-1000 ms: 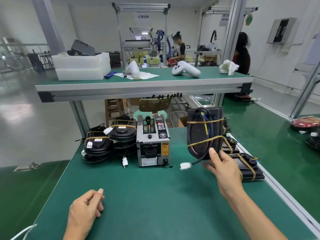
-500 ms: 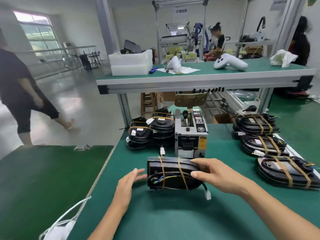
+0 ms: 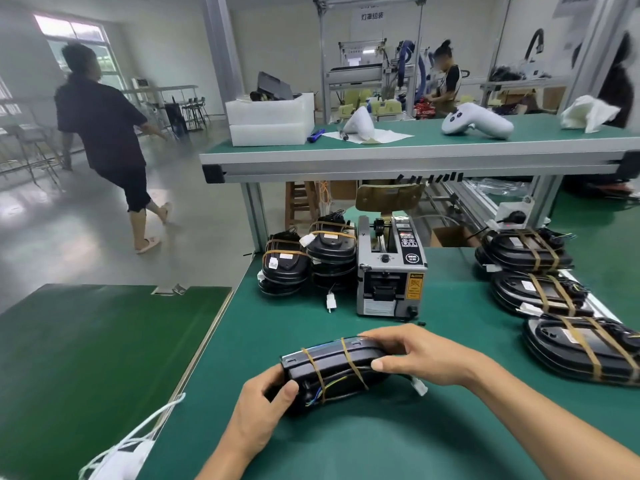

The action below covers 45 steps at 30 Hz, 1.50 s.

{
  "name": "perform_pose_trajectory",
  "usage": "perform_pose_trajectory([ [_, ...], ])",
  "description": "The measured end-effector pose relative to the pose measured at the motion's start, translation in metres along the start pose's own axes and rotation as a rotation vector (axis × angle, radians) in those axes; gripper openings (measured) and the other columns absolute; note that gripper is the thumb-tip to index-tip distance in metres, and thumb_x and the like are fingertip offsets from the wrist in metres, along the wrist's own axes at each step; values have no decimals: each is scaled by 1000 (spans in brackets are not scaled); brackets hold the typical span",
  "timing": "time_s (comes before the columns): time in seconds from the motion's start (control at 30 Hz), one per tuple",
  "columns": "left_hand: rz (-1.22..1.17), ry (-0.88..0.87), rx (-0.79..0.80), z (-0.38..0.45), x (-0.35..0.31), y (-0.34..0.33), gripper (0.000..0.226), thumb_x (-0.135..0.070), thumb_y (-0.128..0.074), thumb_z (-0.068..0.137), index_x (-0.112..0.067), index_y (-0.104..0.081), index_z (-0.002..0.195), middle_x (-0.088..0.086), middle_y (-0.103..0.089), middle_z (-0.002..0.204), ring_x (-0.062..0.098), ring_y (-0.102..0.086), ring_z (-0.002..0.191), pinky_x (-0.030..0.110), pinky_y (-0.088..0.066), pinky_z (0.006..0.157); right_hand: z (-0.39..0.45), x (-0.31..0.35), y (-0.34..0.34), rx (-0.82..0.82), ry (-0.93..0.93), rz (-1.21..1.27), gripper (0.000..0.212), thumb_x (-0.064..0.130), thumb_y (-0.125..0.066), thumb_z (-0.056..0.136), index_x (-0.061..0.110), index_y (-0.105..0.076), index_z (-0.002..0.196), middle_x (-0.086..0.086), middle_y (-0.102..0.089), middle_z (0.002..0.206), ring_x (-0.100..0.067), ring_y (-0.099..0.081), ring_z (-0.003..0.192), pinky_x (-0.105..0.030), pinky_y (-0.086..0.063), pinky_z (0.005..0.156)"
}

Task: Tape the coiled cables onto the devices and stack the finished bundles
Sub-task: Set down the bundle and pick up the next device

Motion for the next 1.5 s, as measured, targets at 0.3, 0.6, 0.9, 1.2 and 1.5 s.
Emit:
perform_pose_trajectory([
  [0.3,-31,-52,34,1,-7,-2,76,-89,-63,82,-31,-80,129,-9,-77,132,13,-69,131,26,-50,111,1,-33,25,-393,-73,329,40,34,-73,96,23,-68,134,10,-77,119,-8,-72,112,-25,-53,95],
  [0.6,-49,-28,59,3,-8,-2,68,-91,-65,80,-40,-81,122,-9,-80,125,7,-72,121,21,-52,102,23,-60,60,-1152,-380,502,24,15,-67,94,20,-78,72,7,-76,66,-20,-77,68,-48,-62,90],
  [0.9,-88,-11,78,4,-5,-2,71,-88,-71,77,-33,-84,120,-4,-80,125,13,-73,123,25,-53,104,40,-59,60,-1246,-544,557,21,10,-69,90,17,-76,72,5,-75,67,-12,-74,56,-32,-61,68],
  [1.2,-81,-3,78,5,4,-2,82,-89,-77,69,-28,-83,123,3,-80,123,24,-74,123,52,-54,111,49,-61,59,-1298,-634,766,10,1,-74,82,7,-72,74,0,-71,58,-14,-71,49,-25,-53,56],
  [1.5,-78,-8,57,5,5,-1,94,-95,-75,62,-23,-84,122,12,-80,116,34,-74,117,62,-52,107,52,-64,55,-1335,-649,840,8,7,-76,85,4,-69,82,-5,-74,69,-8,-64,38,-21,-45,43],
])
Point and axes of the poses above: each hand's wrist, its own z-axis towards the middle knuckle, its own y-axis out of the back of the hand, x = y × z, the point moved 7 cm from there along z, towards the middle knuckle
